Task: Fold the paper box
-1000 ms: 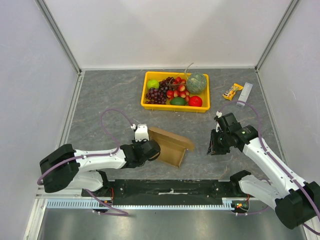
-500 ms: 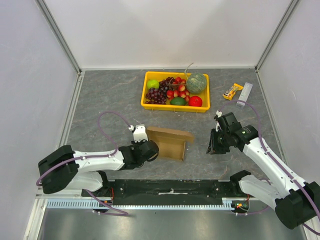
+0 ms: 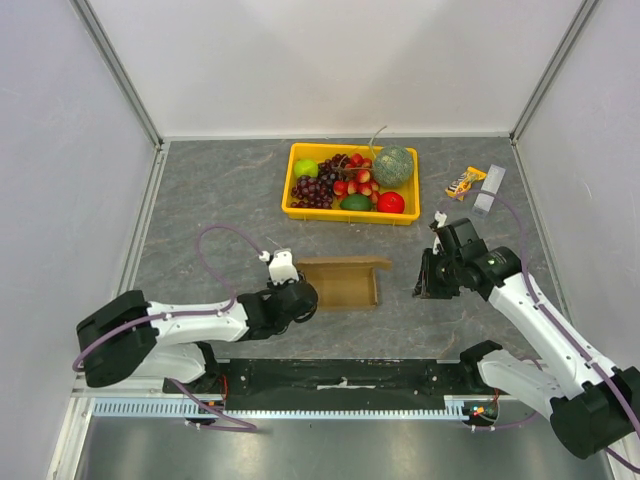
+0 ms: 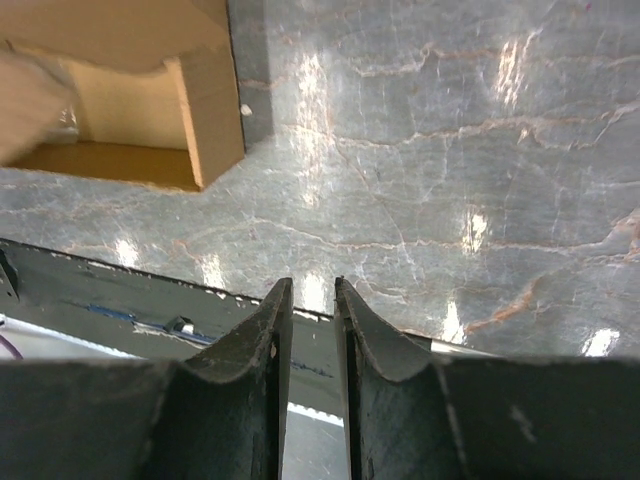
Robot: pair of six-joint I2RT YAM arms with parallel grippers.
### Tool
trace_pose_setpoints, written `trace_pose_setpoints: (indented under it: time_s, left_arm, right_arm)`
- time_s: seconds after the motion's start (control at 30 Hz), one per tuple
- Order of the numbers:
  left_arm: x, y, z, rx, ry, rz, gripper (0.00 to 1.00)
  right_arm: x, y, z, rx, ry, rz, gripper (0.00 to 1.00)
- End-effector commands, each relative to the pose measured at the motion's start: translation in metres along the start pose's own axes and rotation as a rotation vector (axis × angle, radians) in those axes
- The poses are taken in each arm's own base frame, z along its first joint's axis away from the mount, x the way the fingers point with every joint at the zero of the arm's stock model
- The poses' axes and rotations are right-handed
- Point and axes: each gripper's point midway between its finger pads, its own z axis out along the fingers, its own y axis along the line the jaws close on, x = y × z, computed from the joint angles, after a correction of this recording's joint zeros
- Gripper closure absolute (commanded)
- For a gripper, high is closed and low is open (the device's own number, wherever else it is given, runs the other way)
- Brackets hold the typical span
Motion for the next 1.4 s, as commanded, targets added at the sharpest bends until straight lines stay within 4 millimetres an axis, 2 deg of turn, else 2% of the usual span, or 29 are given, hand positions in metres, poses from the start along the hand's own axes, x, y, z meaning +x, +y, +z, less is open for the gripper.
trace_pose_setpoints:
  time_s: [0.0, 0.1, 0.2, 0.4, 0.6, 0.67, 0.73, 0.97, 1.07, 1.17, 1.27, 1.37]
  left_arm:
    - [-0.012, -0.008, -0.013, 0.066, -0.030, -0.066, 0.51]
    - [-0.018, -0.009, -0.024, 0.105, -0.039, -0.071, 0.43]
    - [-0.018, -0.012, -0.034, 0.167, -0.018, -0.069, 0.41]
    - [-0.014, -0.027, -0.060, 0.358, 0.030, -0.019, 0.41]
    - [-0.014, -0.057, -0.107, 0.643, 0.089, 0.108, 0.49]
    - [-0.018, -0.058, -0.119, 0.679, 0.088, 0.113, 0.51]
    - [-0.030, -0.058, -0.130, 0.706, 0.050, 0.101, 0.53]
    - [-0.090, -0.058, -0.169, 0.747, -0.133, 0.044, 0.61]
    - [-0.120, -0.059, -0.179, 0.712, -0.205, 0.021, 0.64]
    - [-0.147, -0.052, -0.178, 0.601, -0.273, -0.001, 0.71]
    - [-0.174, -0.031, -0.167, 0.408, -0.334, -0.016, 0.74]
    - [-0.185, -0.014, -0.149, 0.270, -0.303, -0.016, 0.79]
  right_arm:
    - [-0.040, 0.011, -0.015, -0.002, -0.143, -0.020, 0.69]
    - [-0.057, 0.011, -0.018, 0.023, -0.187, -0.033, 0.69]
    - [-0.073, 0.014, -0.021, 0.031, -0.232, -0.038, 0.68]
    - [-0.109, 0.024, -0.025, 0.024, -0.316, -0.057, 0.68]
    - [-0.128, 0.029, -0.016, 0.032, -0.309, -0.092, 0.69]
    - [-0.132, 0.027, -0.010, 0.042, -0.309, -0.101, 0.69]
    - [-0.131, 0.024, -0.004, 0.052, -0.293, -0.105, 0.69]
    - [-0.122, 0.007, 0.017, 0.104, -0.234, -0.154, 0.69]
    - [-0.116, 0.002, 0.027, 0.117, -0.198, -0.173, 0.69]
    - [-0.110, 0.005, 0.037, 0.087, -0.149, -0.194, 0.69]
    - [-0.104, 0.004, 0.046, 0.079, -0.106, -0.206, 0.70]
    - [-0.100, 0.007, 0.050, 0.059, -0.073, -0.226, 0.71]
